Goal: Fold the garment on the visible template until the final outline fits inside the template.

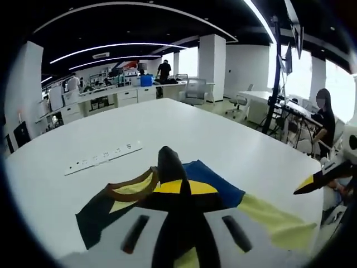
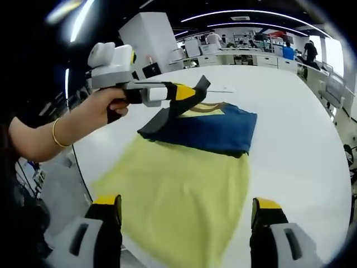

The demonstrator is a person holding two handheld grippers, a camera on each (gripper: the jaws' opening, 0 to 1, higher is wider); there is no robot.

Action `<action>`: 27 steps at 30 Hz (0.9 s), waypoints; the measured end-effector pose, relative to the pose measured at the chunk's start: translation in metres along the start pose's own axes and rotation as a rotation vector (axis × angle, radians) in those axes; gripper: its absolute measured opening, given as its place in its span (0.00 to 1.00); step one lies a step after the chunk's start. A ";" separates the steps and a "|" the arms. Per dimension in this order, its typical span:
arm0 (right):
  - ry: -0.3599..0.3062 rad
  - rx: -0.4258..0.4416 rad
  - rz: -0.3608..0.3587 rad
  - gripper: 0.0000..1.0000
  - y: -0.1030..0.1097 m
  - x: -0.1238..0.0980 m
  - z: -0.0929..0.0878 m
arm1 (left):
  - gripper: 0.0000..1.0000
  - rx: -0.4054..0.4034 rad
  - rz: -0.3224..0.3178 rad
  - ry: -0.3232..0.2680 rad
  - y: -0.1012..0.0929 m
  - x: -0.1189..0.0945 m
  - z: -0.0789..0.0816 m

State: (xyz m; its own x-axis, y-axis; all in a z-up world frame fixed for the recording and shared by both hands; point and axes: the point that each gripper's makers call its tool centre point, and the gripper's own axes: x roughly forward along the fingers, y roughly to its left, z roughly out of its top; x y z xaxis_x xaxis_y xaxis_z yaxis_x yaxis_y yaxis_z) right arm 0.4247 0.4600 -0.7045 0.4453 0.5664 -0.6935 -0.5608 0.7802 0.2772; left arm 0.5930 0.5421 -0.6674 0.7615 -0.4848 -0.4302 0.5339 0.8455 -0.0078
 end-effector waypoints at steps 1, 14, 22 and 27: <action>-0.001 0.002 0.000 0.97 0.000 0.000 0.000 | 0.00 0.002 -0.001 0.004 -0.001 0.001 -0.002; -0.004 0.017 -0.020 0.97 -0.009 -0.003 -0.004 | 0.00 0.015 -0.050 0.067 -0.021 0.023 -0.040; -0.015 0.040 -0.045 0.97 -0.019 -0.009 -0.004 | 0.03 0.024 -0.192 0.123 -0.058 0.032 -0.065; -0.027 0.048 -0.055 0.97 -0.022 -0.010 -0.001 | 0.12 0.044 -0.220 0.109 -0.068 0.029 -0.066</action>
State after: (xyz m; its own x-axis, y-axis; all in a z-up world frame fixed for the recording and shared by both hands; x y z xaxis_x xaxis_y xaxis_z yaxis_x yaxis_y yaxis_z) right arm 0.4323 0.4368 -0.7043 0.4938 0.5286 -0.6905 -0.5008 0.8220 0.2712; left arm 0.5549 0.4852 -0.7392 0.5822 -0.6271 -0.5174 0.6997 0.7106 -0.0739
